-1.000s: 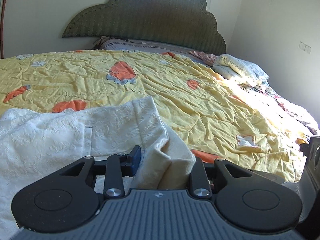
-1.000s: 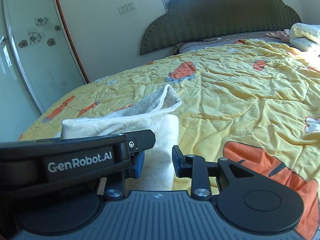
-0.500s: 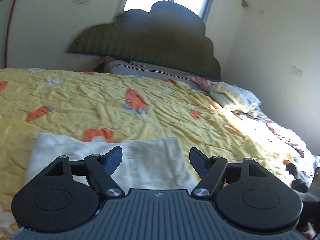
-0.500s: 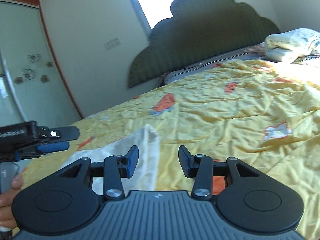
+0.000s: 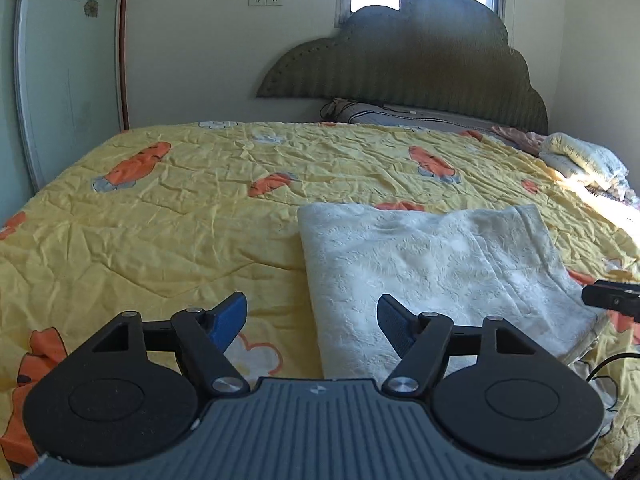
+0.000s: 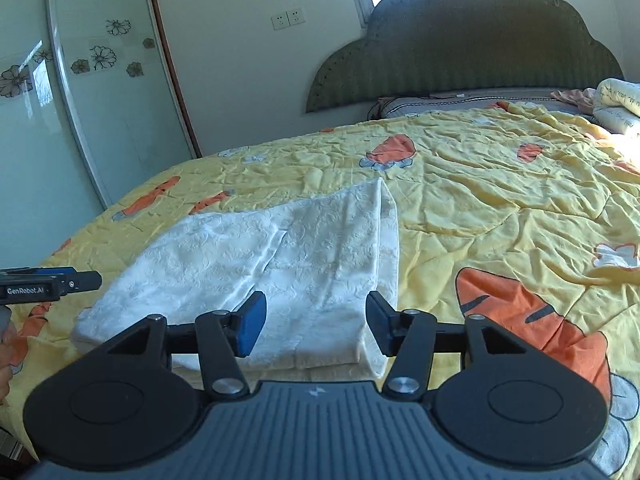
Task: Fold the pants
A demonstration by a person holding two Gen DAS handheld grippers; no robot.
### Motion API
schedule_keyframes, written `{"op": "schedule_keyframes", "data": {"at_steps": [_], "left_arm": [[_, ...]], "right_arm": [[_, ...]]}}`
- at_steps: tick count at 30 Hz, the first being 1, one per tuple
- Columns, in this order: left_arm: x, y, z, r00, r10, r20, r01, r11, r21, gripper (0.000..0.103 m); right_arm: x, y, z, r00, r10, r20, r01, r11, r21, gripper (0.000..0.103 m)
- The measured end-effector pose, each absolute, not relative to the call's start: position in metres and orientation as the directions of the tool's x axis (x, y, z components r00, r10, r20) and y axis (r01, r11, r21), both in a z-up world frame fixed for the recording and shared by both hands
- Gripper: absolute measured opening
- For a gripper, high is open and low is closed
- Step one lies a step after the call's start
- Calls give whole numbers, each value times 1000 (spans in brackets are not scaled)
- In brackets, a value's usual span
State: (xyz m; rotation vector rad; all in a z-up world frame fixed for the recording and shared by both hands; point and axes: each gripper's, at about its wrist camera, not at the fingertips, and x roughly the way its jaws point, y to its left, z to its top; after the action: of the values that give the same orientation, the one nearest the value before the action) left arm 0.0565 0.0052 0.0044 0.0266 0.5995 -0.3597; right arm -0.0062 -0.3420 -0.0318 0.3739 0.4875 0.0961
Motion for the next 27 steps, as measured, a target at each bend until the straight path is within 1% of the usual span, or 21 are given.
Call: {"op": "schedule_keyframes", "data": {"at_steps": [1,3,7,9,11,14,18,20,22,25,27], "left_arm": [[60,10,4,744,-348,-570,347,931,-116,76],[75,15,1,681,-411,-606,359,909,-213,76],[109,11,-12,536,-532,-656,393,845,-364,76],[123,5,-20,479,-574,-665,394,817,-421,75],[132,2,-26,450,-593,-668,392,803,-449,76],[141,-1,-33,435,-599,-672,388,799,-460,76],[155,-4,-43,400,-625,-670,367,779,-508,77],[157,-7,-41,410,-615,-674,356,788,-502,77],[156,-11,-39,424,-588,-689,350,808,-474,77],[149,-21,-35,476,-497,-726,329,866,-376,77],[144,-28,-31,508,-446,-737,327,891,-314,81]], "right_arm": [[-4,-343,-35,876,186,-446,0,923,384,64],[1,-354,-43,863,203,-462,32,891,453,64],[16,-386,-56,857,297,-421,24,793,608,66],[27,-402,-63,845,345,-409,15,749,663,66],[36,-413,-71,826,373,-422,30,719,694,66],[45,-423,-82,816,389,-427,50,688,724,66],[64,-422,-95,770,535,-348,-44,589,807,66],[73,-416,-94,758,546,-356,-60,602,796,66],[80,-410,-89,755,537,-377,-62,630,774,67],[83,-399,-84,758,511,-404,-71,681,728,68],[81,-397,-84,761,509,-403,-82,691,718,69]]}}
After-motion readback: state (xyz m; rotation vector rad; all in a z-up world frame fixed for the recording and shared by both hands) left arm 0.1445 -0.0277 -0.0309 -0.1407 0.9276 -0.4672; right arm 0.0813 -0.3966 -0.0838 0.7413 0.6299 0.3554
